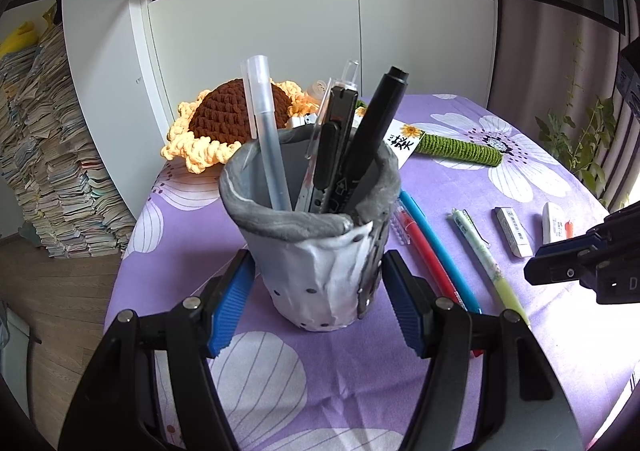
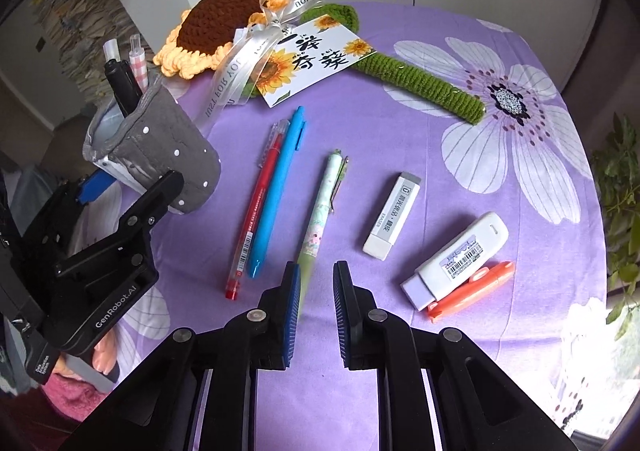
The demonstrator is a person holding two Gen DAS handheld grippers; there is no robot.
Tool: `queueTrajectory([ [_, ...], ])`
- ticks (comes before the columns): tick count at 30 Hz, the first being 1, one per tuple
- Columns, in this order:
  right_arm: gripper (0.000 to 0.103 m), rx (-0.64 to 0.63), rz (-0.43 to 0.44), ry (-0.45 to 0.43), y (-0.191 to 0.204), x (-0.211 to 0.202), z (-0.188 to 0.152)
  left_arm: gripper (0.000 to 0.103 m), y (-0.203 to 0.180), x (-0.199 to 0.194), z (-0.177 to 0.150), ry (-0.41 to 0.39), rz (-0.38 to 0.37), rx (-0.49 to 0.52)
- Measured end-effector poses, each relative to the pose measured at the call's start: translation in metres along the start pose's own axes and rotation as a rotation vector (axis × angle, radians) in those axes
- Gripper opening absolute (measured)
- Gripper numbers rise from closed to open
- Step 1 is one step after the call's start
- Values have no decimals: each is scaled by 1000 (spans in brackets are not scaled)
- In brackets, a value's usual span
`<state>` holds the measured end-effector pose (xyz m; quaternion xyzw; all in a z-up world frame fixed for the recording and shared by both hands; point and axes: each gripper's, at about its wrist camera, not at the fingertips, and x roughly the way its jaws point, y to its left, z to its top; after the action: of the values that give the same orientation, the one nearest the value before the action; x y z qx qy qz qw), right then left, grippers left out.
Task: Organize stationery
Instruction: 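Move the right tool to the light green pen and grasp it, then lift the light green pen into the cup and open the right tool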
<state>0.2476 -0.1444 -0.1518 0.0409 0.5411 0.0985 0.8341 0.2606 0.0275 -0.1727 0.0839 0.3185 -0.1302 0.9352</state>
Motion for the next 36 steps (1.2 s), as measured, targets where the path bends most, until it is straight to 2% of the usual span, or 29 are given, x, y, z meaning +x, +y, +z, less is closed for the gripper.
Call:
queueTrajectory([
  [6, 16, 119, 50, 21, -20, 14, 22, 65, 0, 0, 0, 2, -1, 0],
  [11, 16, 179, 21, 17, -27, 27, 51, 65, -1, 3, 1, 10, -4, -2],
  [23, 17, 133, -34, 79, -6, 55, 71, 65, -2, 4, 0, 14, -3, -2],
  [25, 19, 129, -42, 73, -4, 56, 71, 65, -2, 4, 0, 15, -3, -2],
  [27, 25, 125, -40, 75, -2, 57, 72, 65, -2, 4, 0, 15, -3, -2],
  [29, 25, 112, -54, 65, 1, 56, 72, 65, -2, 4, 0, 14, -4, -3],
  [31, 24, 78, -73, 61, 9, 60, 74, 65, -2, 4, 0, 14, -3, -2],
  [32, 16, 73, -77, 57, 11, 61, 74, 65, -2, 4, 0, 15, -4, -3],
  [36, 16, 120, 6, 25, 10, 50, 71, 65, -2, 4, 0, 15, -3, -2],
])
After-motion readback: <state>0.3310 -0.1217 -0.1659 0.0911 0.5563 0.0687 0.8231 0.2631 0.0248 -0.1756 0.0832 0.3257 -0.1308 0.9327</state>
